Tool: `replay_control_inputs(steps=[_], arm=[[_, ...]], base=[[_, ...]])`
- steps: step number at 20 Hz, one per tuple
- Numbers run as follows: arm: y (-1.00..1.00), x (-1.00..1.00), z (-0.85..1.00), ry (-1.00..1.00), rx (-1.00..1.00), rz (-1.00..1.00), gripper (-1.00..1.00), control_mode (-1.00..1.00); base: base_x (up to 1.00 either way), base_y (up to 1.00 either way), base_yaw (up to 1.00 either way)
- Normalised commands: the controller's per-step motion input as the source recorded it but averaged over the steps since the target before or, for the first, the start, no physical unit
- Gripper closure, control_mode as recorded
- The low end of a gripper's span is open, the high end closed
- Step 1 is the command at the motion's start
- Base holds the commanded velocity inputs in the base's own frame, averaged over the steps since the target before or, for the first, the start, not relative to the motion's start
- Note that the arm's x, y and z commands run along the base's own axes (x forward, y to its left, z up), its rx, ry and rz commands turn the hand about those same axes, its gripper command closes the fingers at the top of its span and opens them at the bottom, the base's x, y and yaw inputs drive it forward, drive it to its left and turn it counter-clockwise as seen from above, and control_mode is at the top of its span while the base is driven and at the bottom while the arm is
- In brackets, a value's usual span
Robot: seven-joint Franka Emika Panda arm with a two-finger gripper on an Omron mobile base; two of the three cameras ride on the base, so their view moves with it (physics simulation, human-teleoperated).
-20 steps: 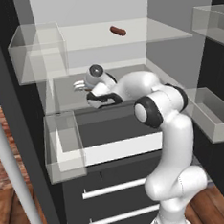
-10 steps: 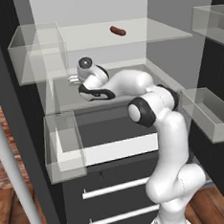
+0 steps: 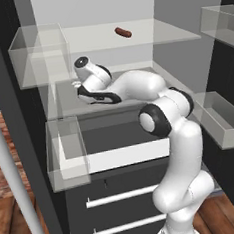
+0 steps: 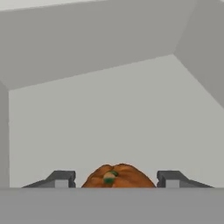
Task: Move the tangerine and sausage from the second highest shelf to the top shelf to make space. Then, place the pitcher from the counter on the cleared second highest shelf.
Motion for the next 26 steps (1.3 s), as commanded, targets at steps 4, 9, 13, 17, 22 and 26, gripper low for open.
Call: replay_control_inputs(steps=[4,9,13,17,22,26], arm=[[-0.2,-0.98,-0.06,-0.16,0.0,-0.16,1.0,-1.0],[-0.06,-0.97,0.11,-0.15,0.0,-0.12,1.0,-1.0],[-0.23,-0.81,0.53,-0.05,0.0,-0.11,1.0,-1.0],[-0.49,-0.61,0.74,-0.05,0.04,-0.07,1.0,-1.0],[-0.55,-0.36,0.9,0.0,0.08,-0.02,1.0,-1.0],[-0.14,-0.35,0.59,-0.11,0.01,0.0,1.0,-1.0]], base=[[0.0,0.0,0.0],[0.0,0.0,0.0],[0.0,0.0,0.0],[0.0,0.0,0.0],[0.0,0.0,0.0],[0.0,0.0,0.0]])
